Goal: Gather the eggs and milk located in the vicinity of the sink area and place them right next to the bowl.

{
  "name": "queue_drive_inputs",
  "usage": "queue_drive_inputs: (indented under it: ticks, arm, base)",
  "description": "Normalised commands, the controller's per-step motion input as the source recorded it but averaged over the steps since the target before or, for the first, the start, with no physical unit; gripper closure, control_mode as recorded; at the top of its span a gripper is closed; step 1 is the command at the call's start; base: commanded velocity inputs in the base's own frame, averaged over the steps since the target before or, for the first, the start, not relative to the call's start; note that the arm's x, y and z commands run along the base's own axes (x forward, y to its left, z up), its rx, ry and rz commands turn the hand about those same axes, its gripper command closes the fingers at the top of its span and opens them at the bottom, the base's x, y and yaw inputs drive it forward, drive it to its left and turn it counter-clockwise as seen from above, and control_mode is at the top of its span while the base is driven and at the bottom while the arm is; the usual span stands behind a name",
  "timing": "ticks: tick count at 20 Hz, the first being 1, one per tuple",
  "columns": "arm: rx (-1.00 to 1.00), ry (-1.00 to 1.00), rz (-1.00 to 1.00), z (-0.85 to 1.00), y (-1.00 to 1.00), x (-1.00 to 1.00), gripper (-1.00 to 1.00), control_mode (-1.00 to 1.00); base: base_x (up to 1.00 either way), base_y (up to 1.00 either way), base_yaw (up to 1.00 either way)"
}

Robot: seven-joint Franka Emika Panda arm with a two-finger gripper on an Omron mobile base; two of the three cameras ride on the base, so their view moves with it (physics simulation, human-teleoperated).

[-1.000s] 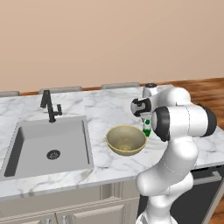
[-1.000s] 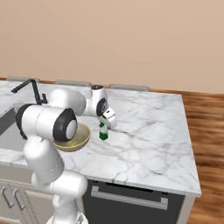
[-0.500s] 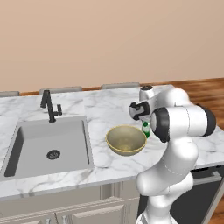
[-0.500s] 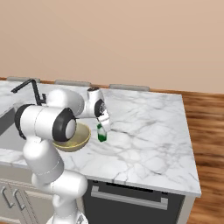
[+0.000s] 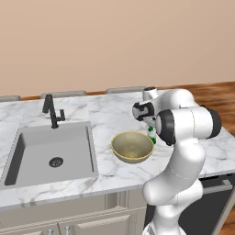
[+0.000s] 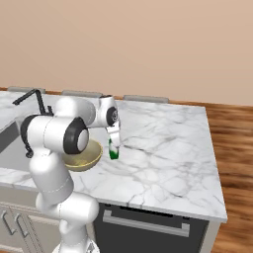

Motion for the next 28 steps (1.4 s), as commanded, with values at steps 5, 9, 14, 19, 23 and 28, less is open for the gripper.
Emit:
queue_drive_inputs:
  ticks: [5,9,14,19,23,28]
  arm:
    - [0.0,0.01,-0.09,-0.15,0.09,-0.02,1.0,-1.0]
    - [0.0,-0.03,-0.08,-0.38,0.06,0.0,1.0,-1.0]
    - [0.0,-0.1,-0.07,-0.4,0.06,-0.09,1.0,-1.0]
    - [0.03,-0.04,-0.06,-0.18,0.02,-0.06,1.0,-1.0]
    - [0.02,0.0,-0.05,-0.13,0.07,-0.02,-1.0,-1.0]
    - [0.0,0.0,-0.01,-0.02,0.02,-0.01,-1.0,-1.0]
  base:
    - [0.0,0.0,0.0]
    - [0.0,0.0,0.0]
    - [0.0,0.0,0.0]
    - [0.0,0.0,0.0]
    - [0.0,0.0,0.0]
    - [0.0,0.0,0.0]
